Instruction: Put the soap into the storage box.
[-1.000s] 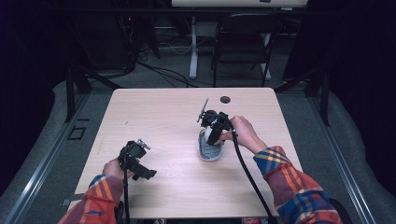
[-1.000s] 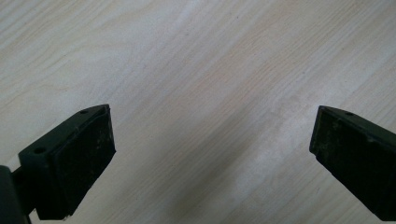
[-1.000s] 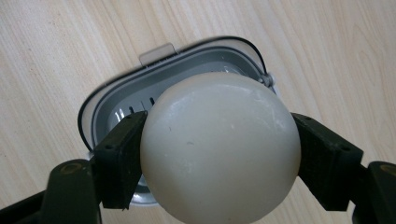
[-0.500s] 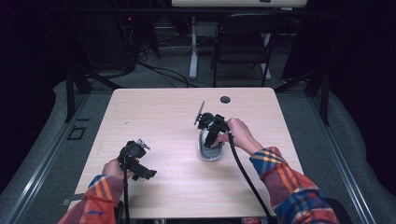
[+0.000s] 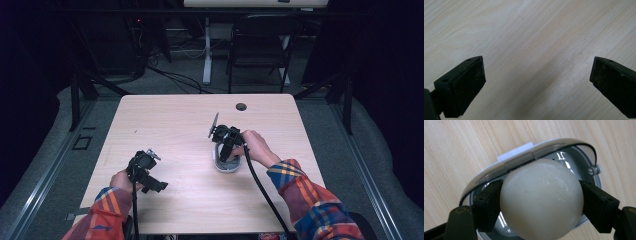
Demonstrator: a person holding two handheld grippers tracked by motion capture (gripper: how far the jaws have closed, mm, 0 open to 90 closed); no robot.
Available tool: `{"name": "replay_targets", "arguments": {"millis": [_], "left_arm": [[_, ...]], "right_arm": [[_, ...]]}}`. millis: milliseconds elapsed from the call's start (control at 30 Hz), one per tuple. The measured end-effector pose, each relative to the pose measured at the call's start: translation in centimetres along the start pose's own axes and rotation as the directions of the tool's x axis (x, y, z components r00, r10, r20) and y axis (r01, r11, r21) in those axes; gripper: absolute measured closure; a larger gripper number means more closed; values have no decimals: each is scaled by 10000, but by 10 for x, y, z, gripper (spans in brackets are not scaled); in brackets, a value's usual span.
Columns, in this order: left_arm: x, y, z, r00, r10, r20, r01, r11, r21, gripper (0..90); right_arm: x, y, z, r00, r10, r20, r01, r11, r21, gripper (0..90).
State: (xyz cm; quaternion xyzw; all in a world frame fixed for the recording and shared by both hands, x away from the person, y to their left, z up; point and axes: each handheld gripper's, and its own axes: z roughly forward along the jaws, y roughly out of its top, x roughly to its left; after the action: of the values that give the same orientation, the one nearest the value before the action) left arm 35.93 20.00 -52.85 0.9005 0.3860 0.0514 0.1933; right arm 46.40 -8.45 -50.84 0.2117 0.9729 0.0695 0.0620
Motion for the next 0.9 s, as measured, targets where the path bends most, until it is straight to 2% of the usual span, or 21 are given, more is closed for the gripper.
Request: {"name": "replay_targets", "arguments": {"millis": [100,233,333,400,467,633,667,900], "left_arm": [[0,0,0,10000,15,28,-15,10000,-4,0],[0,0,0,10000,19,31,-19,10000,-9,0],[1,0,1,10000,48,69,-48,10000,7,0],[1,0,1,10000,61,65,-61,10000,36,0],[1,0,1,10000,54,76,-54,10000,38,0],[0,1,0,10000,78,25,-78,10000,57,0],[0,1,1,10000,75,38,-75,9999,66,0],[0,1,0,10000,60,38,-60,10000,49,0]], "right_arm": [[-1,-2,-6,9999,118,97,-117,9998,-133,158],[-2,-5,-9,9999,109,-1,-109,9998,-151,145],[-1,-9,-16,10000,58,-30,-59,9990,-443,135],[1,-14,-26,10000,62,-3,-62,9968,-796,117],[1,-17,-30,10000,70,-10,-71,9961,-885,103],[2,-34,-47,9999,91,90,-76,9892,-1464,56],[3,-42,-52,9998,150,137,-126,9874,-1580,37],[2,-65,-63,9986,487,229,-438,9832,-1775,27]]}}
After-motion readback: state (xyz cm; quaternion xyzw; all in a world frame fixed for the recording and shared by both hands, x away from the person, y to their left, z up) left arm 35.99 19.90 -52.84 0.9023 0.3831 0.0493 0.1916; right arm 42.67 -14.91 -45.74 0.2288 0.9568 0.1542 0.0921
